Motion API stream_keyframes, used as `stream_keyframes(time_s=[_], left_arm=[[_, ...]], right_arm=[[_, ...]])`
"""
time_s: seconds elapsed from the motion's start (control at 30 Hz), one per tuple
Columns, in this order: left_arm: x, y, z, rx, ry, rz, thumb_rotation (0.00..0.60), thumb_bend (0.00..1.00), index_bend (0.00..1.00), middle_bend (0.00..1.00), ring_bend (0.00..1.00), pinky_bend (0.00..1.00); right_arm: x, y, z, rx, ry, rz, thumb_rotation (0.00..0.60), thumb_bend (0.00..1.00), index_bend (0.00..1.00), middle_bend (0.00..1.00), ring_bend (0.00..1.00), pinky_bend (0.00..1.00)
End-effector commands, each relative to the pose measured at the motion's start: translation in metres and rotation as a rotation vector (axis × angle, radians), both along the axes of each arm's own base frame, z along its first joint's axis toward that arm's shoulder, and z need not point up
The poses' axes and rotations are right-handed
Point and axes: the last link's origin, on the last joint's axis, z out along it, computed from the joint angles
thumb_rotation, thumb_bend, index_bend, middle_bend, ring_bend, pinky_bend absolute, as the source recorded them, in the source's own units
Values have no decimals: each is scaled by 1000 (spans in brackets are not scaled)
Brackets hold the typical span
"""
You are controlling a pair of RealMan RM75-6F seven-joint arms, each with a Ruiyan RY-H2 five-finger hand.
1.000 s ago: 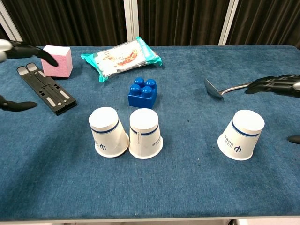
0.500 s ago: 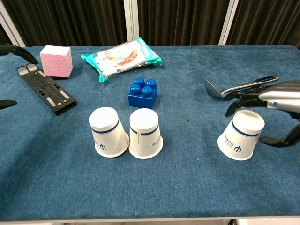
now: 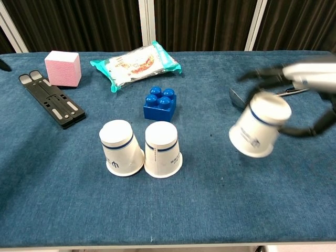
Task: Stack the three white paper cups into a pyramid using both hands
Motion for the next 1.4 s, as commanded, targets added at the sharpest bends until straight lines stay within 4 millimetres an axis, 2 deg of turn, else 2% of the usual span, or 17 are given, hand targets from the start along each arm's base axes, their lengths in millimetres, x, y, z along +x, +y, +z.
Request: stream_keyframes(time_s=[0.03, 0.2, 0.3, 0.5, 0.8, 1.07, 1.4], left_arm=[[-8, -3, 3, 9, 0, 26, 592, 259, 190, 136, 65, 15], [-18, -8, 5, 18, -2, 61, 593, 259, 190, 136, 65, 15], [-22, -10, 5, 19, -6, 71, 594, 259, 190, 136, 65, 15], [-28, -11, 6, 19, -10, 88, 593, 259, 190, 136, 65, 15], [-34, -10, 5, 18, -20, 103, 594, 259, 190, 136, 64, 15], [-37, -11, 5, 18, -26, 111, 594, 259, 190, 136, 65, 15], [-38, -11, 4, 17, -33, 114, 593, 259, 190, 136, 65, 15]], right_arm=[[46, -13, 9, 15, -53, 82, 600, 549, 400, 46, 0, 4], [99, -25, -1, 89, -96, 148, 600, 549, 389, 46, 0, 4], [126, -32, -18, 143, -77, 181, 600, 550, 382, 46, 0, 4], [156, -40, -45, 182, -47, 209, 600, 549, 365, 46, 0, 4], [174, -40, -71, 192, 17, 218, 600, 549, 326, 46, 0, 4], [178, -37, -76, 180, 48, 214, 600, 549, 294, 46, 0, 4], [178, -34, -78, 181, 65, 212, 600, 549, 204, 47, 0, 4]])
